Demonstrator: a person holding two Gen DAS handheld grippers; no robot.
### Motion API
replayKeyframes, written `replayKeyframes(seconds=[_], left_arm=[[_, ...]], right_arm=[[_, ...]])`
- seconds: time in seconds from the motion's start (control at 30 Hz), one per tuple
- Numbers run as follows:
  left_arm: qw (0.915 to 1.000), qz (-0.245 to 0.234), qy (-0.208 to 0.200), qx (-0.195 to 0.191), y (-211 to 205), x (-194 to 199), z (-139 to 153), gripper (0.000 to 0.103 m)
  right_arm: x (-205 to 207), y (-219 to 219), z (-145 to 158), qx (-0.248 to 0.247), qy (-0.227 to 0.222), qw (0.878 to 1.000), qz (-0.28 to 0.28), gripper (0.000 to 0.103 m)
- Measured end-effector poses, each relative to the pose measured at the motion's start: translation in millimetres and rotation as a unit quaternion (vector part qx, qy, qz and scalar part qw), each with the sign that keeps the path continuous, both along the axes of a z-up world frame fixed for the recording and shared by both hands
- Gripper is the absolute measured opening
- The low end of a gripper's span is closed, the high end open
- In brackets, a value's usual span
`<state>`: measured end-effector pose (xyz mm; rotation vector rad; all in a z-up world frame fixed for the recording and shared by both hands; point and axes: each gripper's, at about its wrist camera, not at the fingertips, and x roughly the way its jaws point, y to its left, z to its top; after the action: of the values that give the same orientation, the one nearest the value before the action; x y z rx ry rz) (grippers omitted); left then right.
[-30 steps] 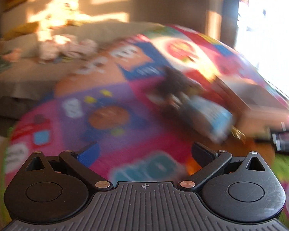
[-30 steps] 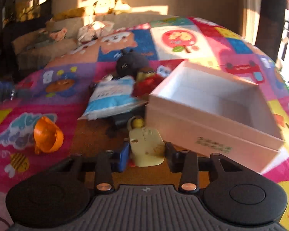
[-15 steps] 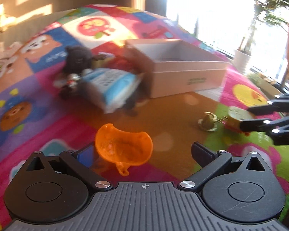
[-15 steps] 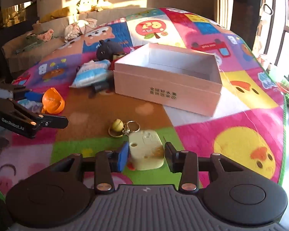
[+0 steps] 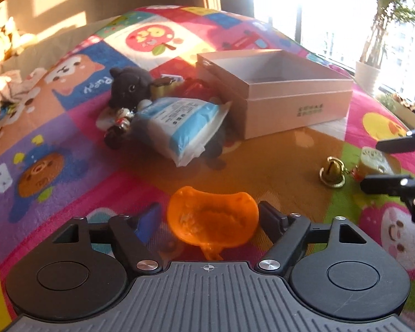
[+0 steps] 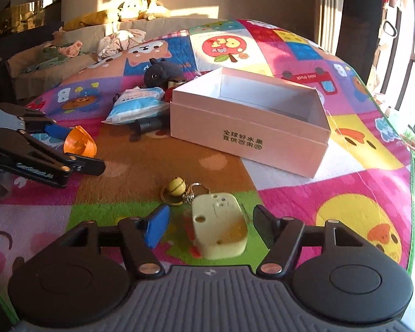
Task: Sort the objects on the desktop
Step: 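Grasp orange plastic piece with left tool while right tool grasps yellow block, then carry orange piece into white box with left tool while right tool drops yellow block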
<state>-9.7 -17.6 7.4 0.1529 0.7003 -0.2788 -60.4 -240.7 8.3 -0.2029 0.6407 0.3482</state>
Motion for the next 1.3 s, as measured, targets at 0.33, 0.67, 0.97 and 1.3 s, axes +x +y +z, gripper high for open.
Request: replayKeyframes(seconds=[0.33, 0.67, 0.97, 1.3], left_arm=[[0.9995, -0.019, -0.021, 0.013, -7.4, -25.2, 17.0, 0.066], [0.9831, -0.095, -0.156, -0.004, -65.8, 13.0, 89.0, 0.066], [0.984, -0.095, -0.15, 0.004, -122.9, 117.8, 71.2, 0.082], [0.9885, -0.025, -0.144, 0.037, -43.1, 43.5, 55.0, 0.096]], right_arm=[[-2.0, -1.2, 8.0, -0.015, 0.003, 1.0, 0.01, 0.044], [0.6, -49.3, 128.7, 0.079, -0.122, 0.989, -0.007, 0.044], [126.5, -47.2, 122.5, 0.077, -0.112, 0.988, -0.069, 0.044], [137.8, -46.0, 80.3, 0.056, -0.119, 0.987, -0.095, 0.05]])
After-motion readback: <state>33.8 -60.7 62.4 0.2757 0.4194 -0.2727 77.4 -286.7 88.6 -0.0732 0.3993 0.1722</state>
